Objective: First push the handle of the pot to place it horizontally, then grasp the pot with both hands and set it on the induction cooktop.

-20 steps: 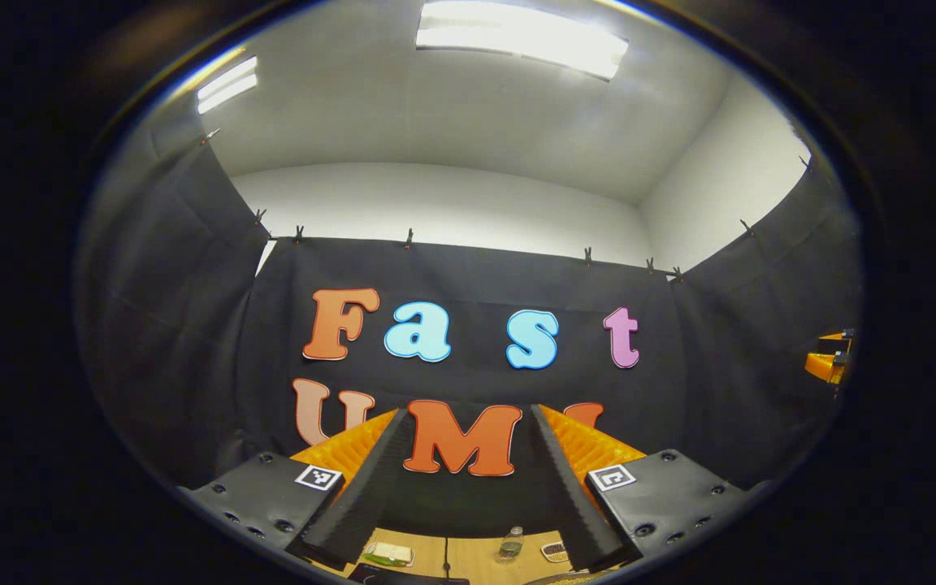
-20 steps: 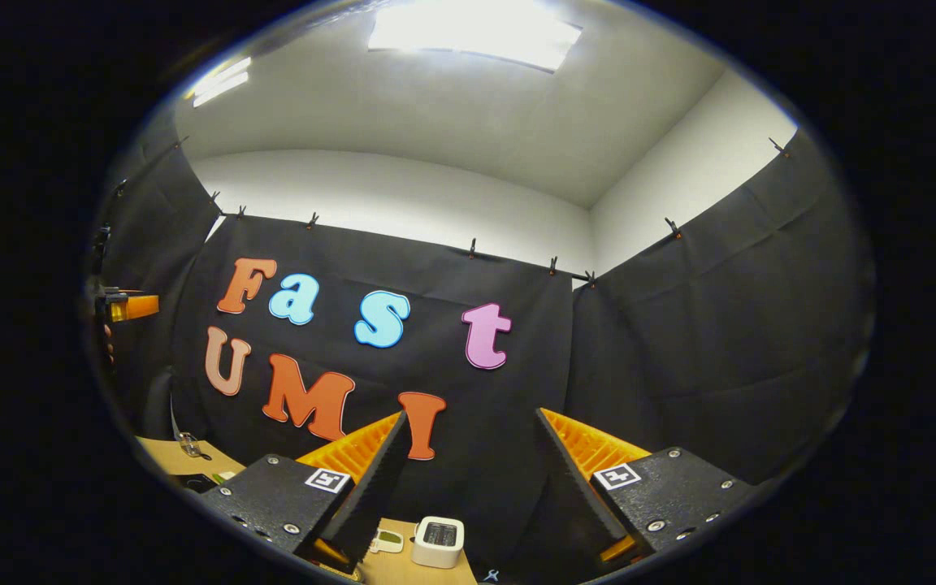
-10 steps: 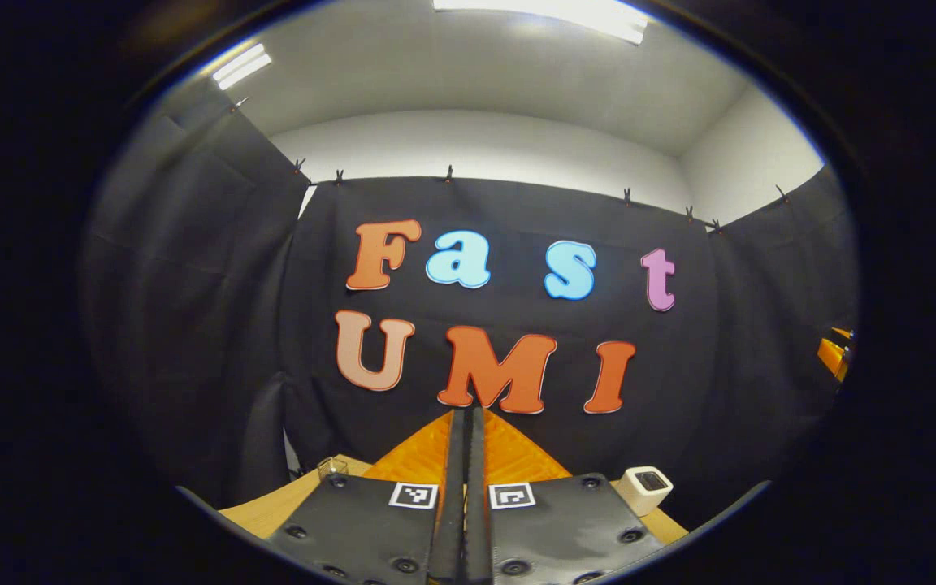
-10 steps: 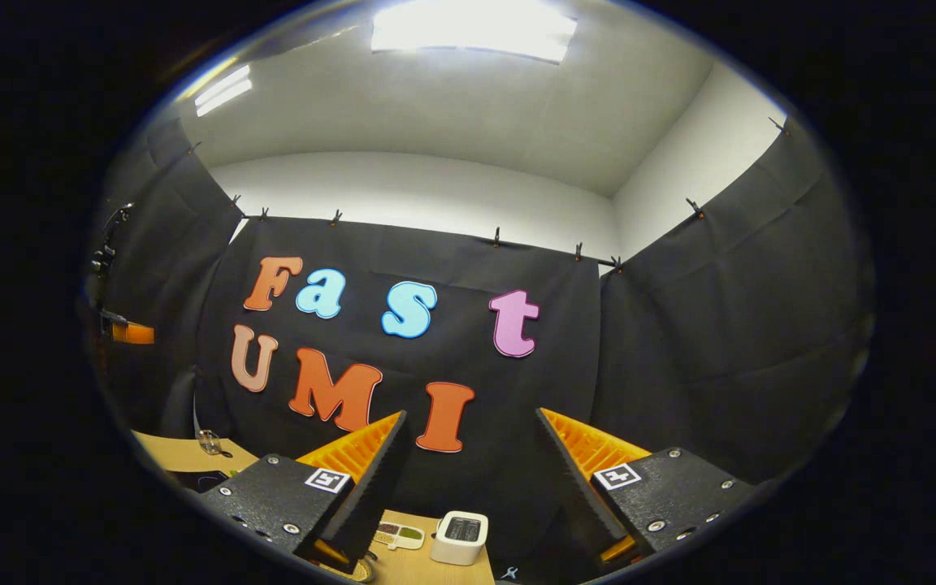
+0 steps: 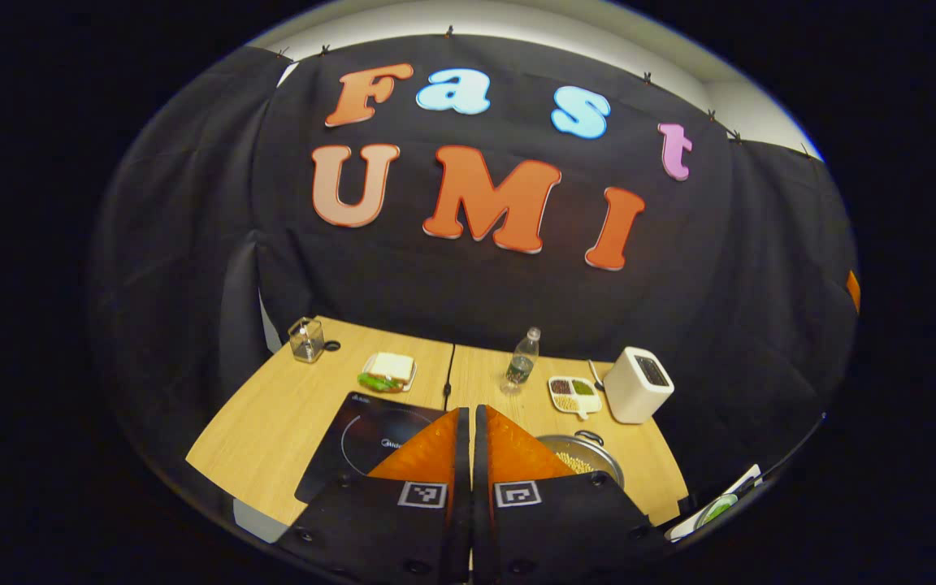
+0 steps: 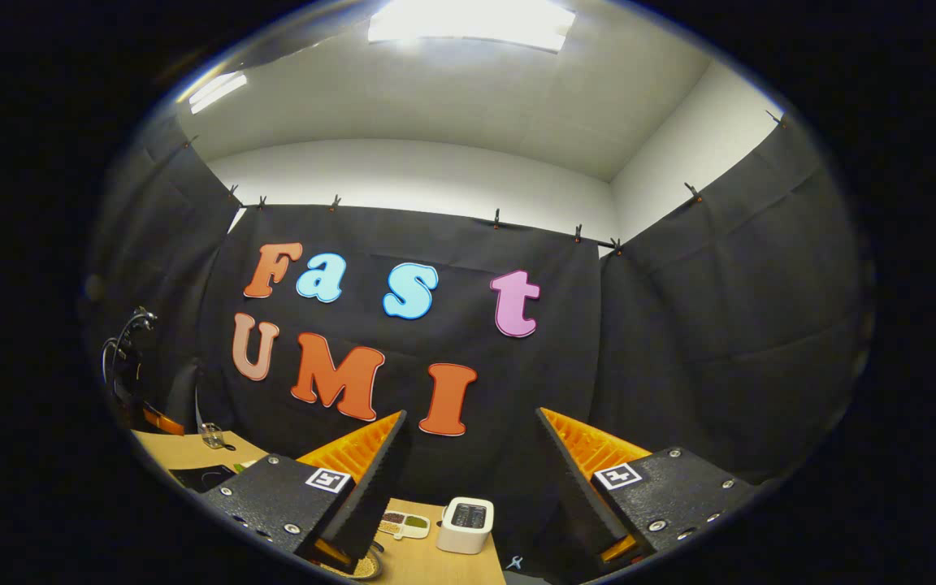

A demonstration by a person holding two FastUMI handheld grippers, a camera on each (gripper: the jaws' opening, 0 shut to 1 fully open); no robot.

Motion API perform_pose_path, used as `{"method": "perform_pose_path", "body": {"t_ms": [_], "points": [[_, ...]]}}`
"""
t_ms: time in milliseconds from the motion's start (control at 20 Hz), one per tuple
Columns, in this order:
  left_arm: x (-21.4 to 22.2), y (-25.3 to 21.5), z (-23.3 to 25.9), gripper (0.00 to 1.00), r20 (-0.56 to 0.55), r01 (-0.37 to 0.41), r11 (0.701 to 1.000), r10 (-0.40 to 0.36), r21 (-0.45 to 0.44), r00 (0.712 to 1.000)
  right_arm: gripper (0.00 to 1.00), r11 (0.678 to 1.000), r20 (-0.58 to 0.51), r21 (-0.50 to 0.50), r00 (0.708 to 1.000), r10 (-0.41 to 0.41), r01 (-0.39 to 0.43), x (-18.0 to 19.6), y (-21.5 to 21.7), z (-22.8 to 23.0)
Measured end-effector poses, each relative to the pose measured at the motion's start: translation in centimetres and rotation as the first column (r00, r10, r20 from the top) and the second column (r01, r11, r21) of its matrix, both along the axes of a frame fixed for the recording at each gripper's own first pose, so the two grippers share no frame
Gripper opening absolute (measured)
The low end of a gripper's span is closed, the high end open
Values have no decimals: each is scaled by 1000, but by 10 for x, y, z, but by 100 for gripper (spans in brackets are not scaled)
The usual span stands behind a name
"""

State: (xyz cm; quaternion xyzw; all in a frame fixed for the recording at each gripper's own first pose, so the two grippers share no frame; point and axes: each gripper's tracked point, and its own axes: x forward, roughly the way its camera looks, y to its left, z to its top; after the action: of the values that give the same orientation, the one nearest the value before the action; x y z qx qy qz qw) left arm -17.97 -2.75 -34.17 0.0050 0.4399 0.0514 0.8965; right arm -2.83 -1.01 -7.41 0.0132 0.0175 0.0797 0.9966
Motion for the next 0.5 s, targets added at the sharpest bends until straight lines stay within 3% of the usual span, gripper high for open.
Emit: {"method": "perform_pose_path", "body": {"t_ms": [250,350,500], "points": [[-51,-23,-85,8,-276,-5,997,-16,-75,961,94,999,-39,-25,998,-46,45,-6,-4,-18],[-68,-24,-111,8,-367,8,998,-29,-60,930,94,998,-91,-23,994,-61,59,-7,-8,-34],[-99,-51,-147,8,-492,1,993,-61,-120,869,94,994,-132,-24,985,-110,107,-8,-22,-45]]}}
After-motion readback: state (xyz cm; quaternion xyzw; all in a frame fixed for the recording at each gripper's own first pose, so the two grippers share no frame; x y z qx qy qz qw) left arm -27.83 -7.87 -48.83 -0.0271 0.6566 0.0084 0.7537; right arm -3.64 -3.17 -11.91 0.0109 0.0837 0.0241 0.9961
